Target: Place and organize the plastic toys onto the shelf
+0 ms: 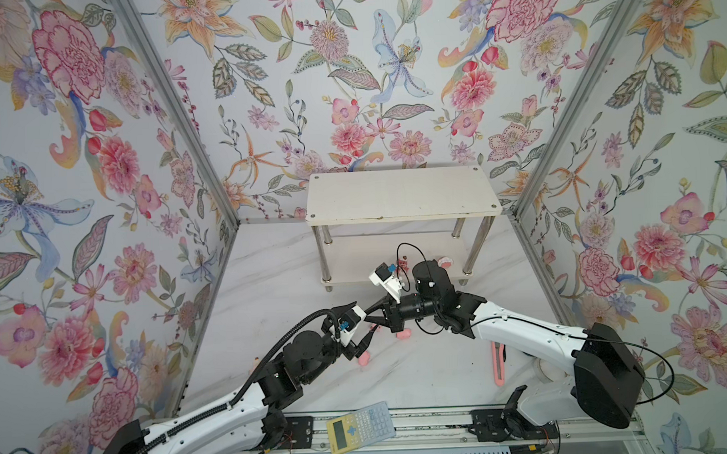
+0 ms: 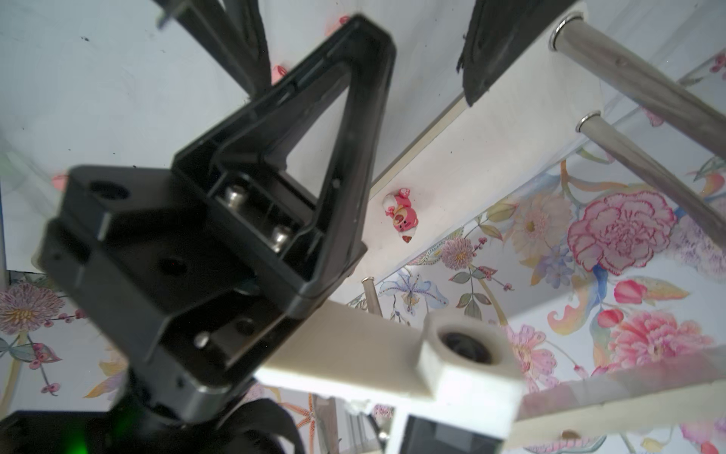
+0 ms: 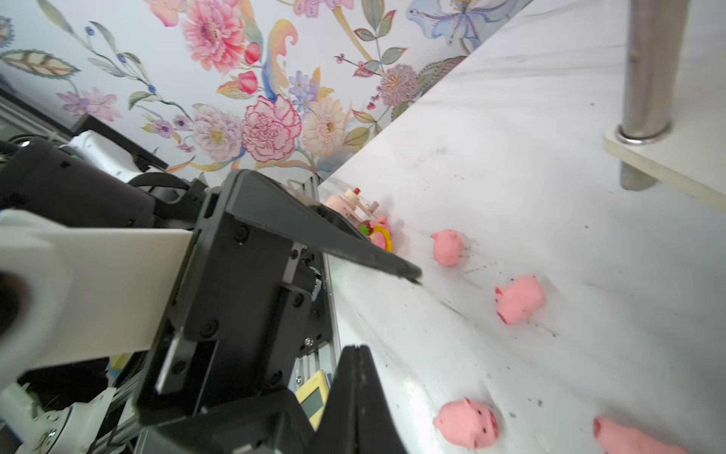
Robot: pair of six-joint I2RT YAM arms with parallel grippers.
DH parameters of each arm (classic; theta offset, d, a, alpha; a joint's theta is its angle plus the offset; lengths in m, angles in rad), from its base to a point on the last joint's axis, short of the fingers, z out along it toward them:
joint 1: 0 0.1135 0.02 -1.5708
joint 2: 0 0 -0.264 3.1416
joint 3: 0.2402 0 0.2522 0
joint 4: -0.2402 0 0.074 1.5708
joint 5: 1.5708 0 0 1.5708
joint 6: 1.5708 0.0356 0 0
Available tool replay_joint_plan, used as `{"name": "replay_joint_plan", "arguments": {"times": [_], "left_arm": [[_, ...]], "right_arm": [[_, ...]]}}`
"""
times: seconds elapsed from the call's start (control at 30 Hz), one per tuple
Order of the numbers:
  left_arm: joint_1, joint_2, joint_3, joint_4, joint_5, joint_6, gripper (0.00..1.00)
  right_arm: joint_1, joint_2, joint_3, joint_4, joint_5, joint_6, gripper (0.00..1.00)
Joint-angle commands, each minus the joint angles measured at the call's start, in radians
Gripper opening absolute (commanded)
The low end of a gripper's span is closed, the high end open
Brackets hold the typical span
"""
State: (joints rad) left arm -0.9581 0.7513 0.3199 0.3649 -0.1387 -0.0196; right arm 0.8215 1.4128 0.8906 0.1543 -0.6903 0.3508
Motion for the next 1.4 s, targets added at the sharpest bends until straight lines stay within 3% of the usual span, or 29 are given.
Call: {"name": "replay_joint_plan", "arguments": {"times": [0.0, 0.13, 0.27, 0.37, 0.47, 0.5, 0.53, 0.57, 0.63, 0.73, 0.97, 1.37], "left_arm": [[0.080, -0.054, -0.031, 0.045, -0.251, -0.141, 0.63], [0.249, -0.127, -0.052, -0.037, -0.288, -0.311, 0.61], [0.357, -0.163, -0.007, -0.244, -0.445, -0.468, 0.64], [0.443, -0.174, 0.019, -0.365, -0.508, -0.559, 0.62], [0.541, -0.192, 0.020, -0.406, -0.484, -0.609, 0.58], [0.569, -0.203, 0.024, -0.412, -0.475, -0.616, 0.58], [0.591, -0.213, 0.033, -0.426, -0.479, -0.632, 0.61], [0.614, -0.226, 0.043, -0.435, -0.489, -0.638, 0.64], [0.640, -0.254, 0.068, -0.450, -0.530, -0.641, 0.69], [0.671, -0.274, 0.114, -0.458, -0.580, -0.617, 0.75], [0.699, -0.245, 0.177, -0.449, -0.635, -0.580, 0.81], [0.717, -0.175, 0.160, -0.369, -0.548, -0.569, 0.84]], "right_arm": [[0.008, -0.040, -0.067, -0.081, 0.115, -0.038, 0.03], [0.041, -0.042, -0.091, -0.111, 0.197, -0.076, 0.04], [0.140, 0.018, -0.054, -0.141, 0.279, -0.153, 0.06], [0.217, 0.117, -0.021, -0.075, 0.270, -0.165, 0.06], [0.294, 0.254, 0.072, -0.034, 0.238, -0.186, 0.07], [0.317, 0.299, 0.122, -0.039, 0.241, -0.207, 0.09], [0.334, 0.340, 0.163, -0.042, 0.248, -0.227, 0.21], [0.349, 0.384, 0.207, -0.042, 0.256, -0.248, 0.39], [0.361, 0.460, 0.285, -0.045, 0.257, -0.275, 0.56], [0.368, 0.566, 0.396, -0.044, 0.266, -0.319, 0.64], [0.387, 0.791, 0.628, -0.080, 0.309, -0.416, 0.76], [0.402, 1.013, 0.892, -0.142, 0.281, -0.457, 0.82]]}}
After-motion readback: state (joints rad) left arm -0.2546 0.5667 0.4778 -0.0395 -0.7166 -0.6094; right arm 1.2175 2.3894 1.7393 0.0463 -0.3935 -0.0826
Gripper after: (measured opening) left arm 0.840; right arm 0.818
